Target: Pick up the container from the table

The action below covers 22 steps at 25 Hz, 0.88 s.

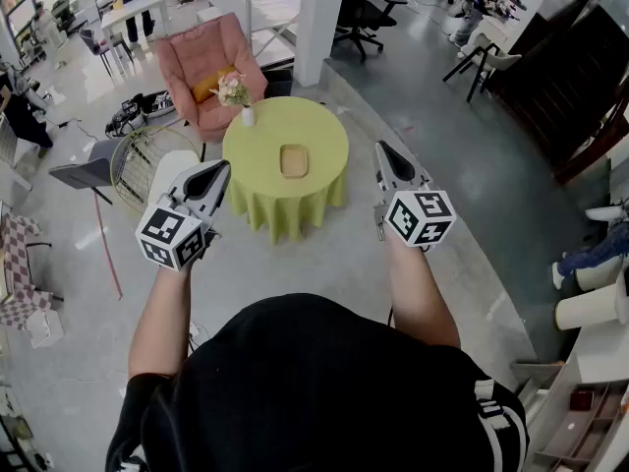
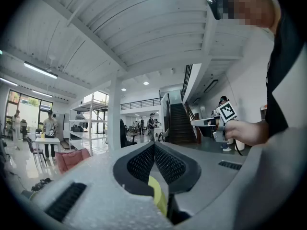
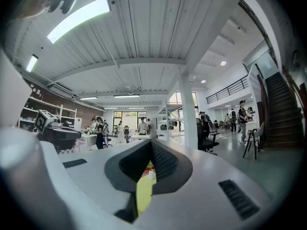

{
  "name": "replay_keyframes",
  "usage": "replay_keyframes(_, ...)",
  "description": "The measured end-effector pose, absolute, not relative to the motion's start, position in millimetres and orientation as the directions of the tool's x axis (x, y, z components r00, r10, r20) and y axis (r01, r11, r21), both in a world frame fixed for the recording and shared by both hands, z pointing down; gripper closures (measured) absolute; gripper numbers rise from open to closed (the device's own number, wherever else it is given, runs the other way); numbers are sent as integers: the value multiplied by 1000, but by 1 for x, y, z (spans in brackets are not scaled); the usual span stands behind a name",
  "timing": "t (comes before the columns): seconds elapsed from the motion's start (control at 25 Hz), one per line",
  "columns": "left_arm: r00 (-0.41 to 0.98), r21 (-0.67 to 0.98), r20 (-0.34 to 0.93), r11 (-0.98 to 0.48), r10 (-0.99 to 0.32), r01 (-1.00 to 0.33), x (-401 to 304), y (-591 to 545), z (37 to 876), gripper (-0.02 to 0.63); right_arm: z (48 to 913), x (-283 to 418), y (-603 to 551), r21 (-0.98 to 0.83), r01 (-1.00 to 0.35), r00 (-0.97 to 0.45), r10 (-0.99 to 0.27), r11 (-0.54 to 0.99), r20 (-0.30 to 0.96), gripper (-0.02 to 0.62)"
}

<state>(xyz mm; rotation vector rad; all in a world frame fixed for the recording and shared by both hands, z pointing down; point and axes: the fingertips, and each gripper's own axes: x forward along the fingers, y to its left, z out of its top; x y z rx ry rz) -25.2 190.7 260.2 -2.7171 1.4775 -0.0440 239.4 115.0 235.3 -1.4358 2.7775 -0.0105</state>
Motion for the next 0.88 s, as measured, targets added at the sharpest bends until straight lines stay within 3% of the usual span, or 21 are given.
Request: replay_keyframes(0.88,499,-81,61,-502,-865,-861,36,158,276,589,282,300,61,-48,-802,-597,-797,595,92,586)
